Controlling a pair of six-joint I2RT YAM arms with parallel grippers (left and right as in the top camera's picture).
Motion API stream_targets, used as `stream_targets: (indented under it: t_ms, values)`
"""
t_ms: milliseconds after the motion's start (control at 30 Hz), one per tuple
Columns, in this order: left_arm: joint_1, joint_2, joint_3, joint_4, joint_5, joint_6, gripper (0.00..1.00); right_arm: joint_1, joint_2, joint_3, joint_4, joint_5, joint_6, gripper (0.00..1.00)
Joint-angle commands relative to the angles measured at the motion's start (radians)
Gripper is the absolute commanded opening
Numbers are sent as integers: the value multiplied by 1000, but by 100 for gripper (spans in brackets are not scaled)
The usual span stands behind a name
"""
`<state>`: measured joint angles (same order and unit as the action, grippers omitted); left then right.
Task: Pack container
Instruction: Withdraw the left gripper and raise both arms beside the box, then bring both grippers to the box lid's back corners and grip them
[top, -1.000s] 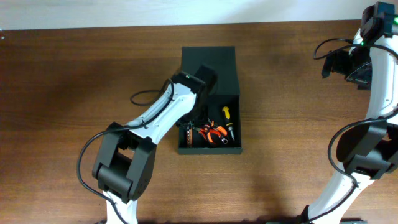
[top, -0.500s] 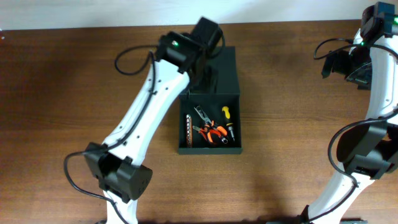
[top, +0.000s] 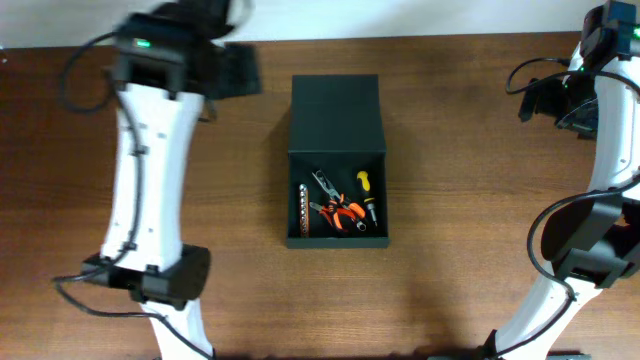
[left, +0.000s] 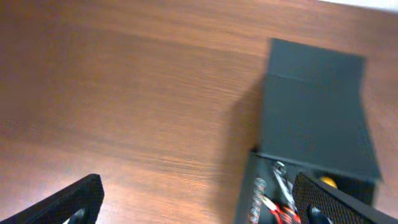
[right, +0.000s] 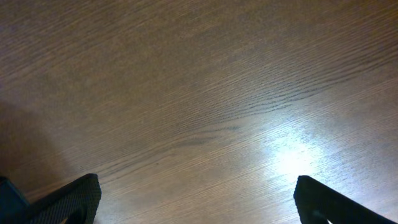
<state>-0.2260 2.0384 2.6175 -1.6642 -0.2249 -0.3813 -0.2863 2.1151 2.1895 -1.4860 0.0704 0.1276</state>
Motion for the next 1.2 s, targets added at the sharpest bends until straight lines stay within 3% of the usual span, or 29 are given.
stream_targets:
  t_ms: [0, 133, 433, 633, 733, 833, 867, 933, 967, 1000, 1033, 1067, 1167]
  values:
    - [140, 1, 18, 11, 200, -9, 99, 5, -1, -3, 23, 20, -3, 99]
    - [232, 4, 18, 92, 321, 47, 99, 5, -1, -3, 48, -57, 53, 99]
    - [249, 71, 18, 121, 348, 132, 99, 5, -1, -3, 113, -380, 95, 99]
    - [271, 249, 18, 163, 668, 152, 99, 5, -1, -3, 171, -594, 95, 99]
    - [285, 311, 18, 168, 750, 166, 99, 5, -1, -3, 172, -620, 95, 100]
    - [288, 358, 18, 168, 818, 237, 99, 9, 1, -3, 193, -616, 95, 62]
    - [287, 376, 18, 169, 819, 260, 99, 13, 2, -3, 214, -615, 95, 40]
    - [287, 388, 18, 176, 799, 265, 98, 18, 2, -4, 237, -608, 95, 18]
    - [287, 394, 18, 180, 785, 264, 91, 20, 2, -4, 247, -603, 95, 13]
    - [287, 398, 18, 187, 773, 264, 74, 24, 6, -4, 259, -584, 95, 6]
    - [286, 405, 18, 198, 775, 263, 47, 31, 14, -4, 269, -567, 95, 4]
    - [286, 412, 18, 203, 775, 263, 33, 38, 22, -9, 273, -554, 95, 4]
    - [283, 436, 18, 215, 774, 254, 6, 60, 46, -38, 295, -541, 95, 4]
